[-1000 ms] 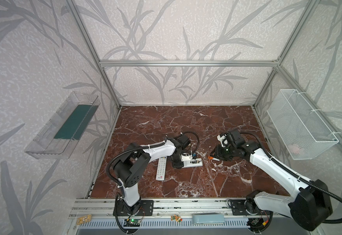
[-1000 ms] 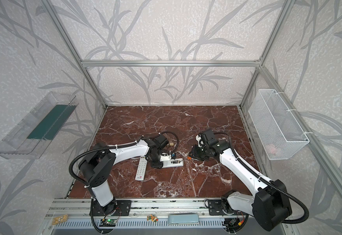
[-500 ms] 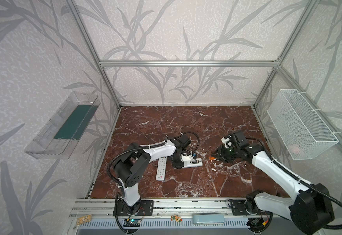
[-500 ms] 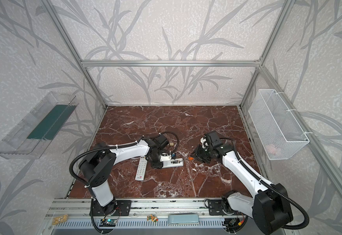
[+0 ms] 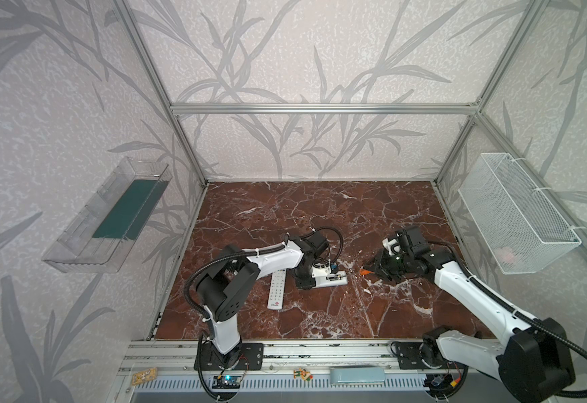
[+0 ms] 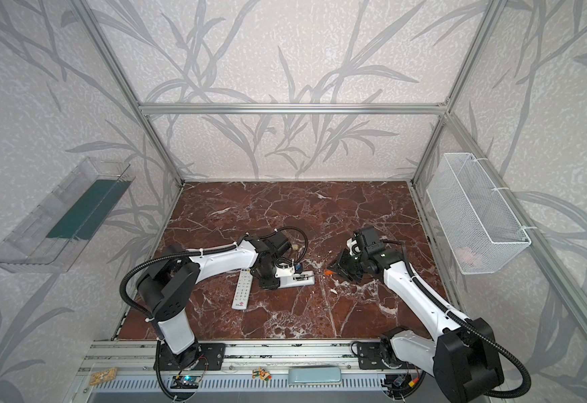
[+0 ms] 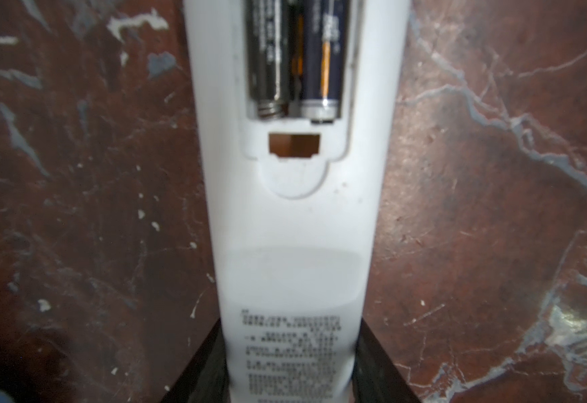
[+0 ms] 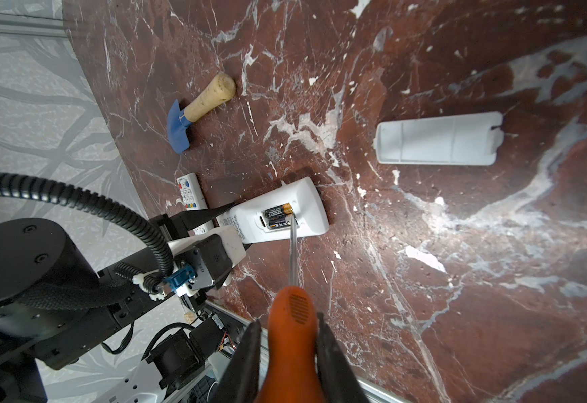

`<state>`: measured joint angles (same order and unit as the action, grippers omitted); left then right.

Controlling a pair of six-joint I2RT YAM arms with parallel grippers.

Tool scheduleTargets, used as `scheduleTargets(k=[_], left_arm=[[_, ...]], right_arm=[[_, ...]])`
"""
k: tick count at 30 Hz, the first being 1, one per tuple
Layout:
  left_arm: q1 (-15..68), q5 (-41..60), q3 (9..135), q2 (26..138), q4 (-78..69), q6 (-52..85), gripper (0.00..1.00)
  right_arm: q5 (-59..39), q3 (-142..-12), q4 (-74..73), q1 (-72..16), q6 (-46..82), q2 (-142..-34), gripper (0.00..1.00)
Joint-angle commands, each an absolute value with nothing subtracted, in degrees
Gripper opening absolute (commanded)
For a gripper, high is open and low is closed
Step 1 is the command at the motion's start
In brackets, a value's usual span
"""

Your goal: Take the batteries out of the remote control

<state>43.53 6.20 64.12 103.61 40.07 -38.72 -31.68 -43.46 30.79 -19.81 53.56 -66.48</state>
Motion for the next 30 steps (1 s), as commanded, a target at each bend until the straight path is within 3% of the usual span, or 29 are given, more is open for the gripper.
scheduleTargets(k=[1,30], left_arm=[[43.94,4.18,65.26,105.07,39.63,-38.11,0.21],[44.66,2.45,65.45,105.11,39.07,-37.84,0.2]], right_arm=[[-39.68,-43.03,24.67,-20.26,55.3,-65.0,0.0],[-42.54,-43.32,27.44,-17.23,53.94,-61.72,0.0]])
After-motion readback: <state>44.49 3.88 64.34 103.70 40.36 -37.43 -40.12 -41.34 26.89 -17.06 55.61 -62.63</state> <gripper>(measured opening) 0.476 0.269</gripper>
